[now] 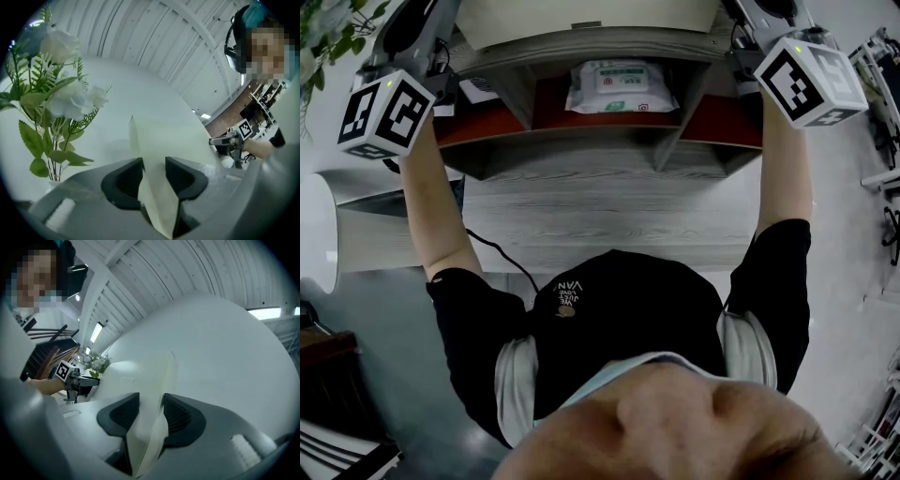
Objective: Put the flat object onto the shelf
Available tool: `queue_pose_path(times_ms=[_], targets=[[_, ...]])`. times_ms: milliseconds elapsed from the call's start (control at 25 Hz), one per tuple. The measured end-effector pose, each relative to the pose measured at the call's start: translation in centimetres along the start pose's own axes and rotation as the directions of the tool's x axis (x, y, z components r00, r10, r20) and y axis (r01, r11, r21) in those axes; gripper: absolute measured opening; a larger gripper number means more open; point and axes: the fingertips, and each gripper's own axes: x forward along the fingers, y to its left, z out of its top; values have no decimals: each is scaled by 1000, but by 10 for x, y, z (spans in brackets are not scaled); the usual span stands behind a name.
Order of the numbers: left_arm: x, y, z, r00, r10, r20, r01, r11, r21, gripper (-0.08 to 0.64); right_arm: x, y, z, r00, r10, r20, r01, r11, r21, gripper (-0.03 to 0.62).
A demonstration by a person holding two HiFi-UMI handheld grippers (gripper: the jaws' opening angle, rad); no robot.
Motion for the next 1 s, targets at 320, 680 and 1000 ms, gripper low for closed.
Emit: queue_pose_path(times_ms=[320, 680, 1000], targets=[[7, 3, -4, 1000, 0, 26, -1, 1000, 23, 160, 4, -3, -2, 1000, -14, 8, 14, 1000, -9, 153], [14, 5, -5, 999, -1, 46, -1, 999, 41, 160, 7, -8, -3, 1000, -26, 4, 26, 999, -24, 153], [13, 5, -5, 998, -3, 59, 1, 999, 32, 160, 6, -7, 0, 999, -25, 25, 25, 1000, -14, 161]])
